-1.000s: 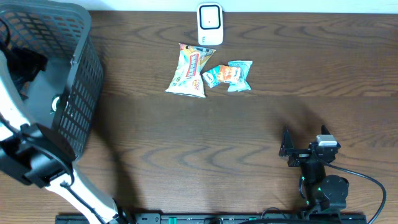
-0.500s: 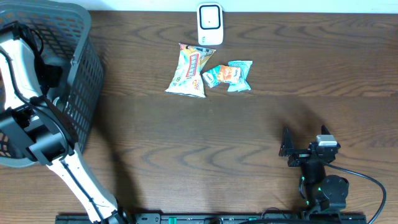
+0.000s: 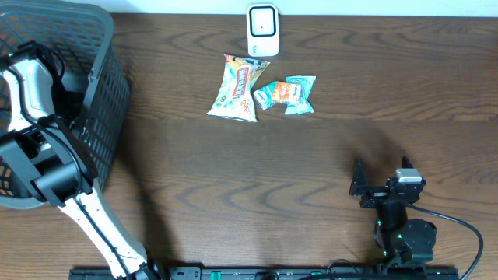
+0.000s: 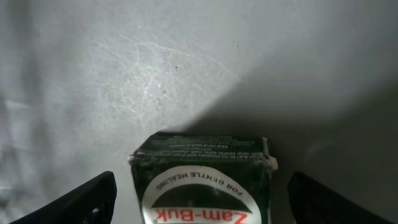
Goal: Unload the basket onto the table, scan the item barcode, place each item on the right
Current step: 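Reach the left gripper into the basket and grasp the Zam-Buk tin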
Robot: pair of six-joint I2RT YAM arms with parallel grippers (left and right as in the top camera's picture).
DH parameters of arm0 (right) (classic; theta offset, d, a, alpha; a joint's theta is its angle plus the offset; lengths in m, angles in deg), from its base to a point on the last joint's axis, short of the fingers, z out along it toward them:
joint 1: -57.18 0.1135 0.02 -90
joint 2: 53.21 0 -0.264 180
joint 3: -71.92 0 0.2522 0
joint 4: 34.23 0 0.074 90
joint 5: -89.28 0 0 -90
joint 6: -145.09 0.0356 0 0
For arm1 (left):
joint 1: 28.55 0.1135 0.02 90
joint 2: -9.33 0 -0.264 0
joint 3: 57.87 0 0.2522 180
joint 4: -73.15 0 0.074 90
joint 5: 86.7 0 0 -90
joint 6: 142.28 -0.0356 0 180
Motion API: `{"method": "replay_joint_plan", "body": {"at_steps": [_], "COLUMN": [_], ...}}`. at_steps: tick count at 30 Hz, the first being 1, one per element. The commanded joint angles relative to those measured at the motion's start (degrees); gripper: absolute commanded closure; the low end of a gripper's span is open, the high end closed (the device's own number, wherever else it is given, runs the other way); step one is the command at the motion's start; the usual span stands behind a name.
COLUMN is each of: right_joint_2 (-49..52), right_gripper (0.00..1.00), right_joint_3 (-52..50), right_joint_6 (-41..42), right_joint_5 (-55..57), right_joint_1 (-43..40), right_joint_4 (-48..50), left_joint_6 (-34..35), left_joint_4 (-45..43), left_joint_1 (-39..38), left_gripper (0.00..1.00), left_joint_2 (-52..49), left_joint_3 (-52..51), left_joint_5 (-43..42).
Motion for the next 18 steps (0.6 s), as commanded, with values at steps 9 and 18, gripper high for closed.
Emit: {"method": "replay_joint_plan", "body": {"at_steps": [9, 18], "right_joint_2": [-0.1, -0.1], "right_gripper": [0.01, 0.01], "right_joint_3": [-0.1, -0.1], "right_joint_6": [0.6, 0.6], "right_joint_5": [0.4, 0.4], "right_joint_1": [-0.5, -0.5], "right_joint_4": [-0.3, -0.3], "left_joint_6": [-3.3, -4.8], "left_joint_4": [-8.6, -9.2], "left_joint_1": [0.2, 0.3], "left_gripper": [0.13, 0.26], "left_joint_2": [-0.3, -0.3], "left_joint_3": [-8.1, -9.5], "left_joint_5": [-6.1, -7.0]}}
